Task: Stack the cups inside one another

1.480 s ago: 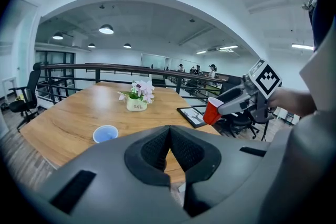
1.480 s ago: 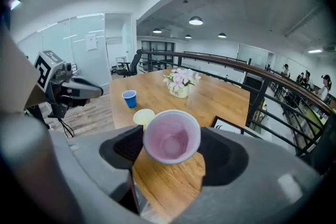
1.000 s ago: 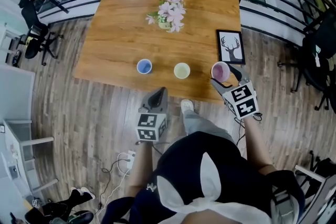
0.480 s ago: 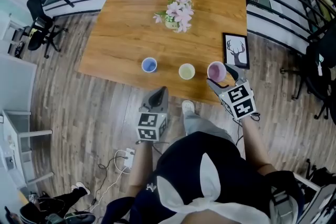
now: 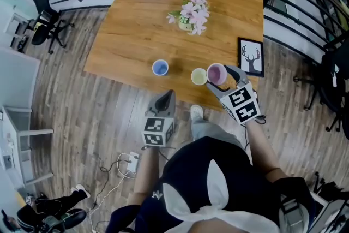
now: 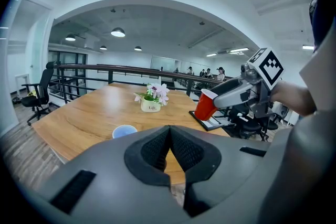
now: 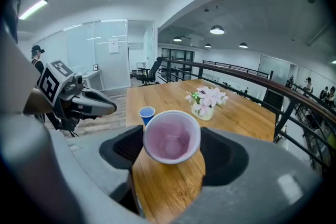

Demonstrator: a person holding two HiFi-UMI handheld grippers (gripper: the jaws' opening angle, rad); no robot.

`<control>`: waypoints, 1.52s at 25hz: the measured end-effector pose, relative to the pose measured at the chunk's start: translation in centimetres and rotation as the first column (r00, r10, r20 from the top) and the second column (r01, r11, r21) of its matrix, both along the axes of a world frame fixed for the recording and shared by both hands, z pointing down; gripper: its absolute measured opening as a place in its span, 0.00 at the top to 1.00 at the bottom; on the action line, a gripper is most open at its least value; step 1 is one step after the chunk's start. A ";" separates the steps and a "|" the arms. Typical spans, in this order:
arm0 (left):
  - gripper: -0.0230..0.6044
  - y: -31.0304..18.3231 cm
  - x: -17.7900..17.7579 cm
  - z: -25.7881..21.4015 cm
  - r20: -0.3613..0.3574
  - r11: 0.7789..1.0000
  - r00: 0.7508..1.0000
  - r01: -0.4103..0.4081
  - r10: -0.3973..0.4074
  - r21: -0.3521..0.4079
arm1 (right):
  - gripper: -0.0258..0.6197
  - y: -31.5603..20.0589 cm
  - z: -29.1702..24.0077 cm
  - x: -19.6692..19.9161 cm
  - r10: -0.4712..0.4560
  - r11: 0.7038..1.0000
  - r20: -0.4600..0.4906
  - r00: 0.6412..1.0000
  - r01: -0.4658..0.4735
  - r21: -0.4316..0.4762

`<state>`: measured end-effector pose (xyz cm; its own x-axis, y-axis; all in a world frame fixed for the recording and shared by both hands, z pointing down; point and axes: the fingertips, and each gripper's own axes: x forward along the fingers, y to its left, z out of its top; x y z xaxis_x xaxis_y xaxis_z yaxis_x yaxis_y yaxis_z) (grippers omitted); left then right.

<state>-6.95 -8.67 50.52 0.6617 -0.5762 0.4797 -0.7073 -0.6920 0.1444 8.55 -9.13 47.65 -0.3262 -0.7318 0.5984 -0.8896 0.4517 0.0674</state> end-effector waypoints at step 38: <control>0.94 -5.6 -1.4 1.9 0.003 0.997 0.998 0.064 -0.064 -0.038 | 0.44 -4.6 4.5 -4.6 -0.158 0.980 0.013 0.987 0.159 -0.121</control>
